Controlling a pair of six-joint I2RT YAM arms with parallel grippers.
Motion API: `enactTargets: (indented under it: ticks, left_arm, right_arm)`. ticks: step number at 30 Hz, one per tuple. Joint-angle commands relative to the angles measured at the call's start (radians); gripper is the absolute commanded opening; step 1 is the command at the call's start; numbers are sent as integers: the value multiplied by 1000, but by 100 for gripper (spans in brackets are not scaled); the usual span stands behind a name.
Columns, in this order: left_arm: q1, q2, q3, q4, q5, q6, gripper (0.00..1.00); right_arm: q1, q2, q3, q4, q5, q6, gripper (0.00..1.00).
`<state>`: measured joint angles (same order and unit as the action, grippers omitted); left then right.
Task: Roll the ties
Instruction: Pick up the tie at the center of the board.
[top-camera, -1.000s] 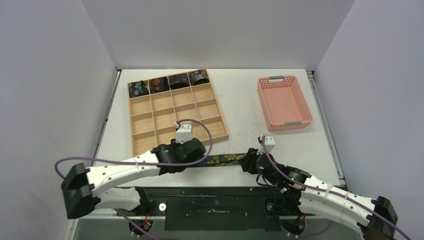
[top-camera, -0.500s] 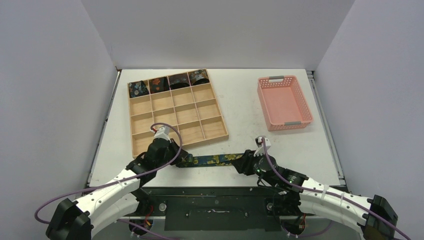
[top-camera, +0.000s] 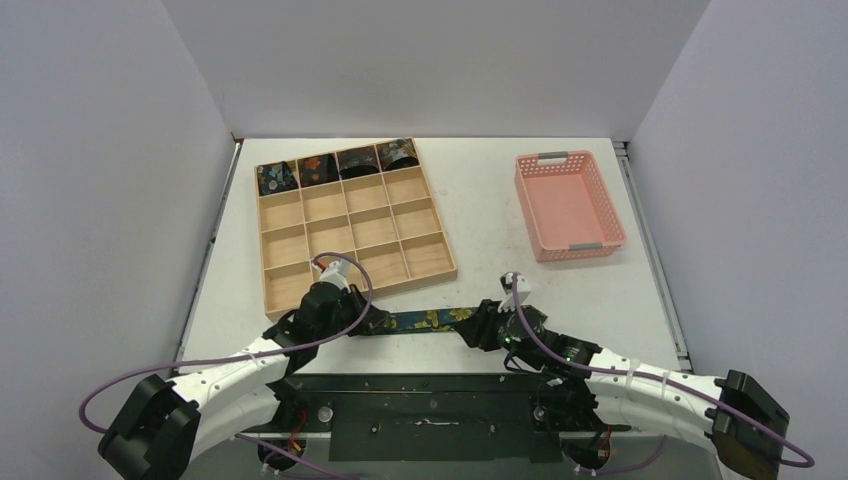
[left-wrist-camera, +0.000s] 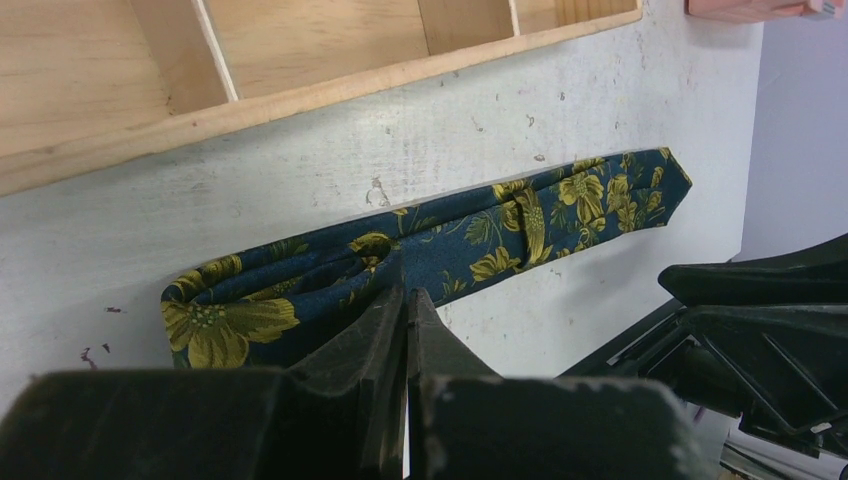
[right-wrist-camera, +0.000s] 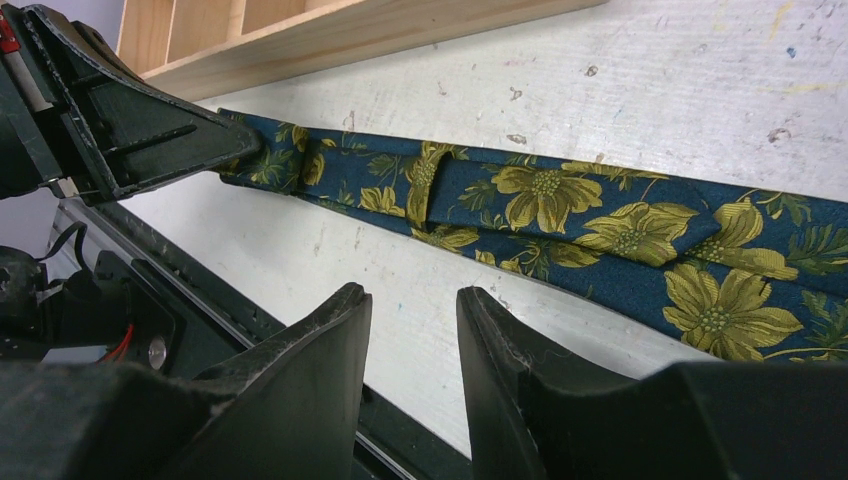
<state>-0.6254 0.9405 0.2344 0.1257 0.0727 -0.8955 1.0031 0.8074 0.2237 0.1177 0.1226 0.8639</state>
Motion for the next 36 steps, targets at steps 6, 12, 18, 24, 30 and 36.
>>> enactTargets:
  ticks: [6,12,18,24,30,36]
  left_arm:
    - [0,86,-33,161,65,22,0]
    - [0,-112,19,2,38,23,29]
    - [5,-388,103,-300,-115,0,79]
    - [7,-646,90,-570,-363,-116,86]
    - [5,-795,71,-733,-467,-176,84]
    - [4,-836,69,-767,-530,-221,94]
  right_arm:
    - [10,117,98,47,-18,3,39]
    - [10,178,186,48,-41,-58,45]
    - [1,336,298,146,-111,-110,46]
    - [-1,619,449,305,-311,-74,37]
    - [13,793,528,423,-324,-50,36]
    - [14,850,532,553,-295,-4,46]
